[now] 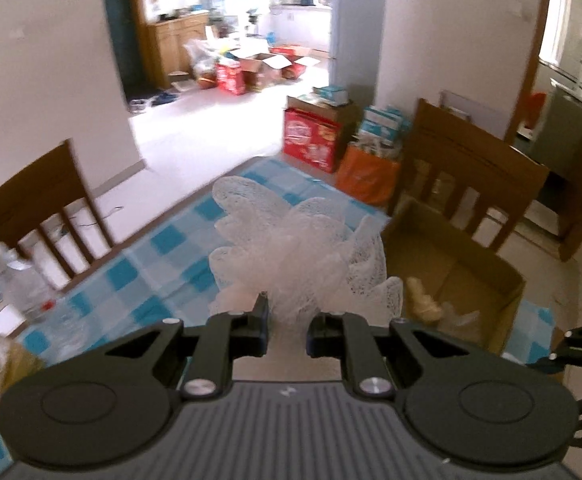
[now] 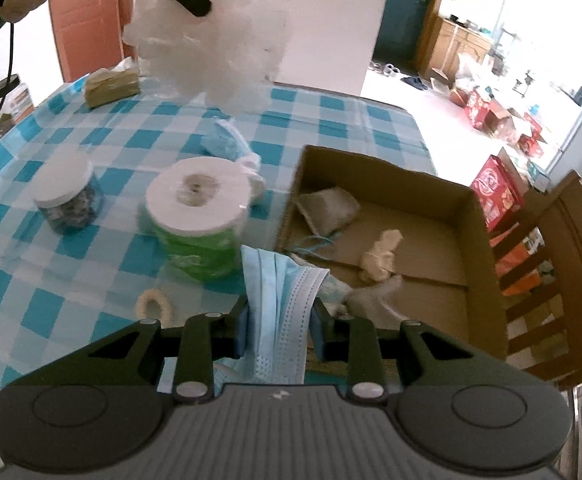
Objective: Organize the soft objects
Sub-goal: 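Carry the puff with the left tool while the right tool carries the mask into the box, releasing both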
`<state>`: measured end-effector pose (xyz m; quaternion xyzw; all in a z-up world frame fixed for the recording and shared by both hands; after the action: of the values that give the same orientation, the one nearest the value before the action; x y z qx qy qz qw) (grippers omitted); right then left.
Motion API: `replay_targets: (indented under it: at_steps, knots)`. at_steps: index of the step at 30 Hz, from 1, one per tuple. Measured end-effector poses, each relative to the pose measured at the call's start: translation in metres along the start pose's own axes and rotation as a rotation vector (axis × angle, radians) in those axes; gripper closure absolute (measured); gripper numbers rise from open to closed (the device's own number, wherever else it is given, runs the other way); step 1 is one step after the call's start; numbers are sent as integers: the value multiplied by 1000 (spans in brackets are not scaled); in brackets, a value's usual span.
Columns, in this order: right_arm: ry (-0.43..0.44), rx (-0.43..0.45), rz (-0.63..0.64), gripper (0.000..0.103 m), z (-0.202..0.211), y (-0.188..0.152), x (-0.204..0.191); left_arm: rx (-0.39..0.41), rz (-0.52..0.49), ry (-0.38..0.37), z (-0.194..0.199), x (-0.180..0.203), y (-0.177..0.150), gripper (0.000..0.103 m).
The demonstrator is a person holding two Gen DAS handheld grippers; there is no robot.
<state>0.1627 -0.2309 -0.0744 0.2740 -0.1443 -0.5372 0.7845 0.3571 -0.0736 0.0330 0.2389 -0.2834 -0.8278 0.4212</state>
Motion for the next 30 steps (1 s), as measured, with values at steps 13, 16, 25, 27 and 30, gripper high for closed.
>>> replay_targets:
  at_steps: [13,16,25,27,30]
  knots:
    - [-36,16,-57,69,14,-22,80,-38,-93,-161,-66,155,52,89]
    - [-43,21,-67,69,16,-25,98,-45,-97,-187,-79,181,60,89]
    - [-41,28,-85,69,17,-32,127,-71,-108,-214,-114,231,71,74]
    - [-42,26,-85,69,15,-33,130,-63,-105,-199,-118,235,73,63]
    - [-40,26,-88,69,15,-33,135,-51,-82,-201,-120,238,78,41]
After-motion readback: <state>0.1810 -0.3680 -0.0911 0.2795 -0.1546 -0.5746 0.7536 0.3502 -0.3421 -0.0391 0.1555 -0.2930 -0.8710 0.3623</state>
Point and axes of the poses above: each gripper's, at about its wrist camera, not at the fingertips, and z roughly against the way its jaws point, x to its right, y to its top, the point moved 9 cm from there along -z, roughly the way its jaws point, and after that the axes turned 11 degrees about y, right-handed, at the moved point
